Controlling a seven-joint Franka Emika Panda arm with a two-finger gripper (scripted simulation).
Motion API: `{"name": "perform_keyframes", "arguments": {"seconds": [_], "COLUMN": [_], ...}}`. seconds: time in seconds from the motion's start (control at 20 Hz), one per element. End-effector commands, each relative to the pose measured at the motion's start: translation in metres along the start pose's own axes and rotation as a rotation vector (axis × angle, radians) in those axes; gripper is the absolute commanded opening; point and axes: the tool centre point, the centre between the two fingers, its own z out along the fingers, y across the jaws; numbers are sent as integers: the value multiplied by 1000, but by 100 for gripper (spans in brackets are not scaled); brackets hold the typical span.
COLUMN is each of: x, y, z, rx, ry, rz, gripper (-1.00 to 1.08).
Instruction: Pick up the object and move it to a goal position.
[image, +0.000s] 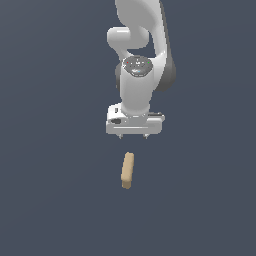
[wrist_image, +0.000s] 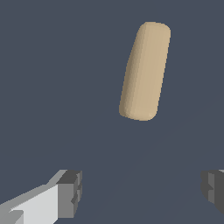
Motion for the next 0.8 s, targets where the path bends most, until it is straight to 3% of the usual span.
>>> {"name": "perform_keyframes", "arguments": {"seconds": [0.0, 0.4, 0.75], "x": [0, 0, 1], "y": [0, -31, -32], "z": [0, -2, -2], "rx": [0, 1, 1], "ry": [0, 10, 10], "rz": [0, -88, -88], "gripper": [100, 100, 100]}}
